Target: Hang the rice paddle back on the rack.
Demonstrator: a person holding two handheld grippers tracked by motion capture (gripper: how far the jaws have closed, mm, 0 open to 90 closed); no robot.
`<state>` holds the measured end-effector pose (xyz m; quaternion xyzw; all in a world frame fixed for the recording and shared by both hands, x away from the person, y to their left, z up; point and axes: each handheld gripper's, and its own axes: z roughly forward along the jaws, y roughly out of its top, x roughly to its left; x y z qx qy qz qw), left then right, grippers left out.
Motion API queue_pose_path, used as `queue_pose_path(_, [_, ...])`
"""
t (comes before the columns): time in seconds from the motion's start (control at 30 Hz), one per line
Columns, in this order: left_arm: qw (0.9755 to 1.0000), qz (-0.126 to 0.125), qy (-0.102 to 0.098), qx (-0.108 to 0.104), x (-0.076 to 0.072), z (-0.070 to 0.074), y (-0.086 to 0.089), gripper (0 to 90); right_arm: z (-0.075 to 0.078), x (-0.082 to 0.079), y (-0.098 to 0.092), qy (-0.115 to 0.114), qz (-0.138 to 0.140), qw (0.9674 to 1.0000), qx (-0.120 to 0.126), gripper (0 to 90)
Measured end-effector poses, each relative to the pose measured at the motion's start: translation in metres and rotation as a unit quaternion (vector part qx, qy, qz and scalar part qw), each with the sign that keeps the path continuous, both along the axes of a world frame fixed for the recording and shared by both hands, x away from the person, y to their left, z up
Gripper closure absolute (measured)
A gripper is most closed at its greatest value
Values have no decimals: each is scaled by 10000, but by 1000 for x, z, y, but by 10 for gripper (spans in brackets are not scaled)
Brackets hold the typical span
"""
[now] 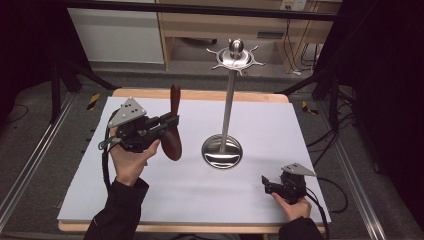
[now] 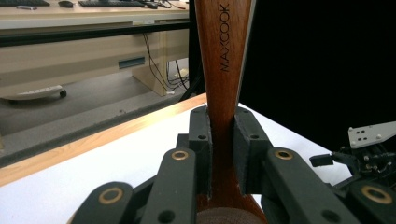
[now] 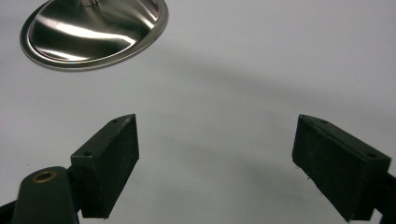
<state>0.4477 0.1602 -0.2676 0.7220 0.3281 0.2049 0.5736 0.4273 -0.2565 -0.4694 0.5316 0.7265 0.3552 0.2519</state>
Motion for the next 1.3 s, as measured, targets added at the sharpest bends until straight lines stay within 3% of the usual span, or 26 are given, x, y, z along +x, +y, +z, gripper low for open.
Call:
queue_pose_path(0.47, [9997,-59,-240,3,6,20,-9,787,0,0,0,-10,15,10000,3,149])
queue_pose_path(0.73, [9995,-122,-275,-24,10,29,-14,787,0,0,0,-10,10,10000,1,149])
queue_pose_path(1.3, [9992,-207,-325,135,18,36,-33,787,1,0,-1,-15,-9,10000,54,149])
